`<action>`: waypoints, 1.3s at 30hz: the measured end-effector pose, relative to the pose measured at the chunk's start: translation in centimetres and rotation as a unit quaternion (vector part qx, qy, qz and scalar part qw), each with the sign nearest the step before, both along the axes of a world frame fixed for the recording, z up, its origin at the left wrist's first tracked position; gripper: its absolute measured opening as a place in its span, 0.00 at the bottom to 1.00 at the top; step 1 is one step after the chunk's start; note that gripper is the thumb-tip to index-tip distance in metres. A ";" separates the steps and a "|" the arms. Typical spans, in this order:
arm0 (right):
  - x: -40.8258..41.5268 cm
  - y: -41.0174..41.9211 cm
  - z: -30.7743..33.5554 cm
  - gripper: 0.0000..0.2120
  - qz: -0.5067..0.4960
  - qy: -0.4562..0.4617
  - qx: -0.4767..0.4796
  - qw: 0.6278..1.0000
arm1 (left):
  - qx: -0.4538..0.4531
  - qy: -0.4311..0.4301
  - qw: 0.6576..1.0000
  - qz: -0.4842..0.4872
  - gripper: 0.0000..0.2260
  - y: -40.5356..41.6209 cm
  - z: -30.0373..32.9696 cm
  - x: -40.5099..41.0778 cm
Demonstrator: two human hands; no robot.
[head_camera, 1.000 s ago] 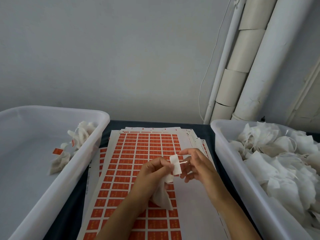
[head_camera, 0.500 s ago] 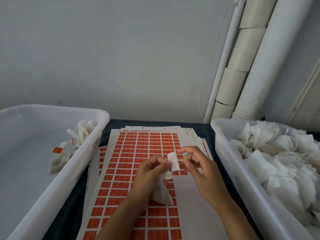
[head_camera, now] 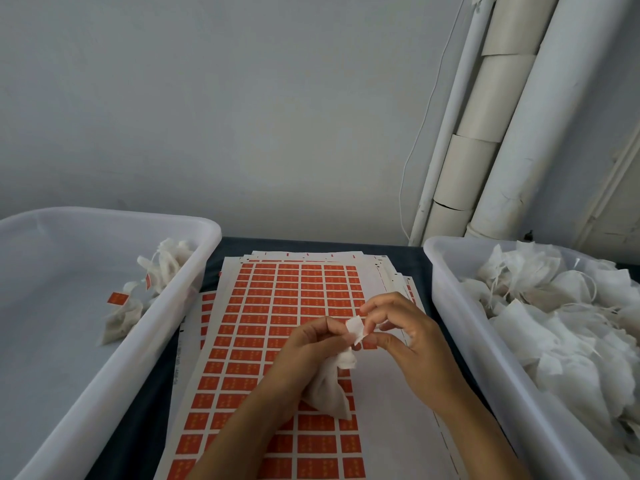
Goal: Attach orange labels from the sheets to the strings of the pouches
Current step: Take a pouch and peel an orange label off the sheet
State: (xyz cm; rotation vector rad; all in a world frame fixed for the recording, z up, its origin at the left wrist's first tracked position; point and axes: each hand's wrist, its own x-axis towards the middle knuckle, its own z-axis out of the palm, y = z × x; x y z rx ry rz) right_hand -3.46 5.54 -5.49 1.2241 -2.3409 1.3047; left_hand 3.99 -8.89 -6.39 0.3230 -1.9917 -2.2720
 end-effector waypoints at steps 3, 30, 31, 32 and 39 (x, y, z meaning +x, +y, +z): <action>-0.2 0.2 -0.2 0.08 0.007 -0.025 0.007 1.000 | -0.025 -0.005 1.000 -0.006 0.13 -0.1 -0.2 -0.2; 0.7 -0.6 -0.5 0.09 -0.032 -0.056 -0.023 0.998 | -0.070 0.081 0.994 -0.008 0.05 0.0 -1.1 -0.6; 0.7 -0.6 -0.5 0.09 -0.030 -0.057 -0.022 0.998 | -0.063 0.081 0.995 -0.011 0.07 0.0 -1.1 -0.6; 0.8 -0.6 -0.4 0.09 -0.027 -0.058 -0.021 0.998 | -0.060 0.079 0.995 -0.015 0.07 0.1 -1.0 -0.6; 0.8 -0.7 -0.5 0.10 -0.021 -0.047 -0.004 0.999 | -0.136 0.098 0.986 -0.016 0.06 0.4 -1.0 -0.5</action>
